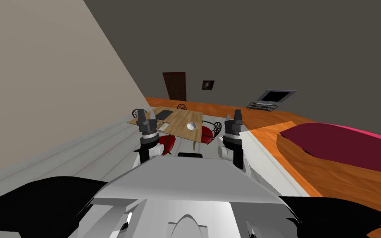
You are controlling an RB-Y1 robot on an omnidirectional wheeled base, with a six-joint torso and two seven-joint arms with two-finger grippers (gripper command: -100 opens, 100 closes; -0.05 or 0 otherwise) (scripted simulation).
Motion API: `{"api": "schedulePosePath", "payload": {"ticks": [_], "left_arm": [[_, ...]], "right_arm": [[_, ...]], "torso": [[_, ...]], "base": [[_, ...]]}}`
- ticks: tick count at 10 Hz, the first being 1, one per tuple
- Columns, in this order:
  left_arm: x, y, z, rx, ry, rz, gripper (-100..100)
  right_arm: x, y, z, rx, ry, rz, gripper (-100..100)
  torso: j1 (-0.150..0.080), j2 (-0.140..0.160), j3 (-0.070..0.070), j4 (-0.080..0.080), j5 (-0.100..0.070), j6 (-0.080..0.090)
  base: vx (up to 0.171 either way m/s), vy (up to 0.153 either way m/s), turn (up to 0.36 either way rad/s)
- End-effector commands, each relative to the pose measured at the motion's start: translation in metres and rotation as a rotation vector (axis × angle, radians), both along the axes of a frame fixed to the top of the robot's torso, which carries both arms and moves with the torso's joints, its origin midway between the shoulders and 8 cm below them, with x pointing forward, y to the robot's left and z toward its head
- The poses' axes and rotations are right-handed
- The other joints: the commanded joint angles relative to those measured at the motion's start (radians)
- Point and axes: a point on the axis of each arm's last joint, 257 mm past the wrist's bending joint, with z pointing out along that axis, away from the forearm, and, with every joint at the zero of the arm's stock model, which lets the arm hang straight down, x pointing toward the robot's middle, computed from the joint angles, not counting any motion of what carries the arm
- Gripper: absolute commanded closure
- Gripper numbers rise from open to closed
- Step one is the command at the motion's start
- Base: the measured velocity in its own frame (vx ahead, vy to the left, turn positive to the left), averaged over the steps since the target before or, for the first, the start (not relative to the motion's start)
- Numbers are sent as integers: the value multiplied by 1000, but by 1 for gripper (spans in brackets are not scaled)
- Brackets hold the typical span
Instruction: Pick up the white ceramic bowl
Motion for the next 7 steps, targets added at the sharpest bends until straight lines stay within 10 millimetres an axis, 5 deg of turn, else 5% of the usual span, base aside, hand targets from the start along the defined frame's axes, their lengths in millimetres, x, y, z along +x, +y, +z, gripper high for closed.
{"api": "schedulePosePath", "payload": {"ticks": [1, 7], "left_arm": [[0, 0, 0, 0, 0, 0, 0], [0, 0, 0, 0, 0, 0, 0]], "right_arm": [[2, 7, -1, -43, 8, 16, -100], [15, 41, -16, -252, 55, 70, -100]], "torso": [[0, 0, 0, 0, 0, 0], [6, -1, -1, 0, 1, 0]], "base": [[3, 17, 53], [11, 69, 105]]}}
